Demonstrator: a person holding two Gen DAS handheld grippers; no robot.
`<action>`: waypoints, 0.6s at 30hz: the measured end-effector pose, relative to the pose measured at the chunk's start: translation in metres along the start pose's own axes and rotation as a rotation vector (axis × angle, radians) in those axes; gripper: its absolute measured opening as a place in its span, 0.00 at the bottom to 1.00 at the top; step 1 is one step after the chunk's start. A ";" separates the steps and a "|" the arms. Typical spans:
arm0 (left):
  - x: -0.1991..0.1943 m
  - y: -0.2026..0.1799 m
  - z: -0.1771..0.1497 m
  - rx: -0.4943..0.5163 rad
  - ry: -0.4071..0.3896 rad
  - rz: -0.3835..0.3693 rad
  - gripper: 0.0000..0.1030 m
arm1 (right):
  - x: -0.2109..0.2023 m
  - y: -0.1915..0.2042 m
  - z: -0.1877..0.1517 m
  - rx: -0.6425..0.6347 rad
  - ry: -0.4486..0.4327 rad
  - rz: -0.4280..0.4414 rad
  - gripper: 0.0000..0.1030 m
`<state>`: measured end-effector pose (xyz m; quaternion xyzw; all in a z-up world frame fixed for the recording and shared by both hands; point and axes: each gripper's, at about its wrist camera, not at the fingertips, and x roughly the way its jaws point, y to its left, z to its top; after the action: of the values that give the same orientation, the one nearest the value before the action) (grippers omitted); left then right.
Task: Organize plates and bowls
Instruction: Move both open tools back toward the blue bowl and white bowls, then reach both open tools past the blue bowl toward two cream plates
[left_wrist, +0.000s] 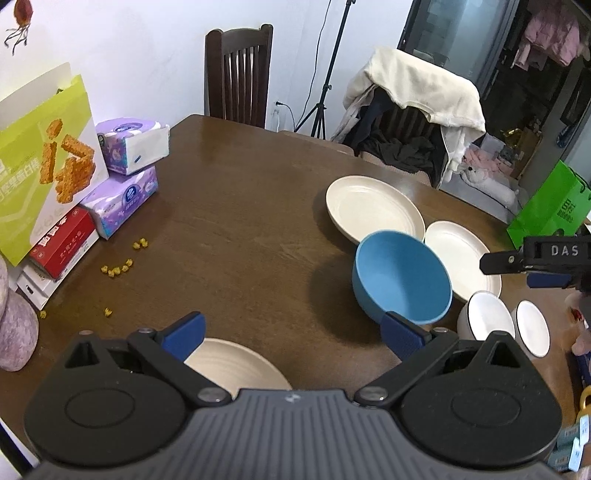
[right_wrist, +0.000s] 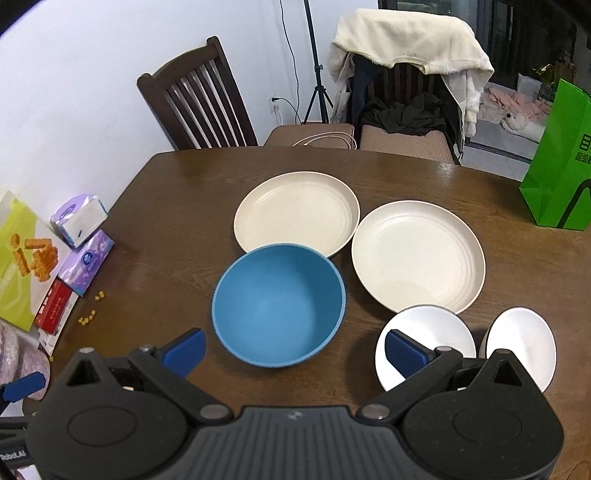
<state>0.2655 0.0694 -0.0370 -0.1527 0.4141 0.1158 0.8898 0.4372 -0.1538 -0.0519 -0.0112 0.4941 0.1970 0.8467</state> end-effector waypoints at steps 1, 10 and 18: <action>0.001 -0.002 0.003 -0.003 -0.002 0.000 1.00 | 0.003 -0.002 0.003 -0.002 0.004 0.000 1.00; 0.022 -0.020 0.026 -0.011 -0.005 0.019 1.00 | 0.026 -0.010 0.032 -0.017 0.014 -0.006 1.00; 0.048 -0.034 0.048 -0.016 0.012 0.040 1.00 | 0.052 -0.021 0.059 -0.007 0.035 0.002 1.00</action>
<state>0.3404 0.0591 -0.0386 -0.1524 0.4213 0.1361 0.8836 0.5167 -0.1440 -0.0691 -0.0170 0.5084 0.1991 0.8376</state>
